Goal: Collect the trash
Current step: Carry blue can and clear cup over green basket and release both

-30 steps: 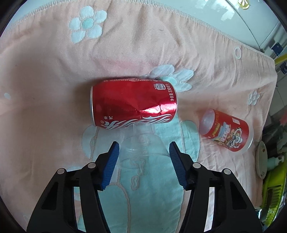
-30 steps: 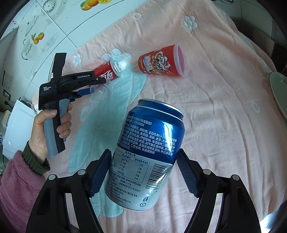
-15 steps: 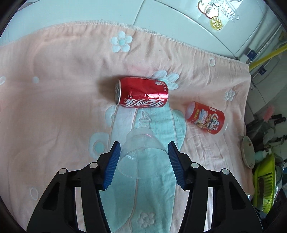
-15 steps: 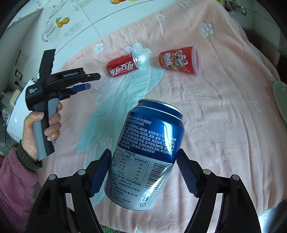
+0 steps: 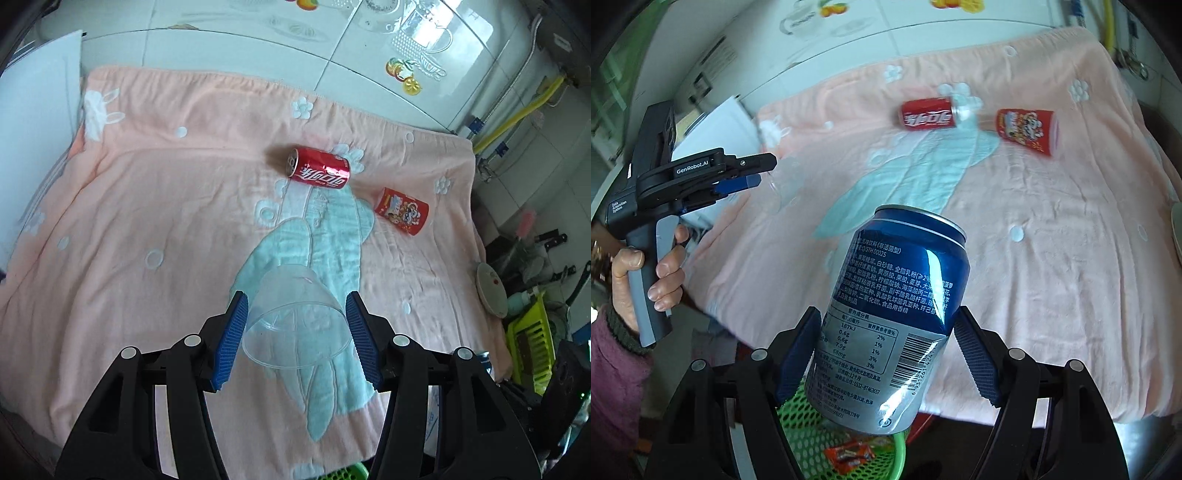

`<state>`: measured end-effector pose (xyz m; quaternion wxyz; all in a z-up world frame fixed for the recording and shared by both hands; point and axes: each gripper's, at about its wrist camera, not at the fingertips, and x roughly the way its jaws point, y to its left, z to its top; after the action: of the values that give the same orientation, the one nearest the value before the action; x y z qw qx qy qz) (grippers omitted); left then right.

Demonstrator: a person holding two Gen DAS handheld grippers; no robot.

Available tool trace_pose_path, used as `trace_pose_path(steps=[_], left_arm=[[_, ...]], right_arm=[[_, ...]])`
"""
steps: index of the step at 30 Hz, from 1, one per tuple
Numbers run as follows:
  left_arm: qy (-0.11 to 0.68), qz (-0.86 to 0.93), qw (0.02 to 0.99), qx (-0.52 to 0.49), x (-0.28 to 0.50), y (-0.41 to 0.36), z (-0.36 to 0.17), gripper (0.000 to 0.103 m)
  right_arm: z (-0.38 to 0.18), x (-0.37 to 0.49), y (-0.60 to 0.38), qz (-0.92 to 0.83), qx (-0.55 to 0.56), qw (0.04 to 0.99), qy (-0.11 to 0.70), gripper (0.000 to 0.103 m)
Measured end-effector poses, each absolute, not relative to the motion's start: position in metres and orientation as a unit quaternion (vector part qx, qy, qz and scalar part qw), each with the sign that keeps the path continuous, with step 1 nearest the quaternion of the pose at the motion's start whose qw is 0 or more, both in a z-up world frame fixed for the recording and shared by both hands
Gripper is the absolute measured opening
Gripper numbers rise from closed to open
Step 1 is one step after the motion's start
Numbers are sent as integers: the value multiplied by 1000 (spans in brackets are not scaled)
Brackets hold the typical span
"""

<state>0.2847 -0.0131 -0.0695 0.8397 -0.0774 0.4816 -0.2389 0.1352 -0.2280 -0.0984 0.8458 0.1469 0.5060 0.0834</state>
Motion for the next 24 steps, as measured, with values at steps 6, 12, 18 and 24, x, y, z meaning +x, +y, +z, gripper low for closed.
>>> trace_pose_path(steps=[6,12,18,24], left_arm=[[468,-225,850,-86,217,27,-58,54],[457,-210,860,-83,157,56,-54,54],[461,-194,862,-82,110,74,-65,54],[475,-184,856,-91,77,85,-83,54]], right_arm=[[-98,97,-193,131,115,842,510,71],[-103,70,-166,161,84,837,516,71],[-115,51,-149,178,69,828,527,70],[-130,41,-137,187,60,817,543,62]])
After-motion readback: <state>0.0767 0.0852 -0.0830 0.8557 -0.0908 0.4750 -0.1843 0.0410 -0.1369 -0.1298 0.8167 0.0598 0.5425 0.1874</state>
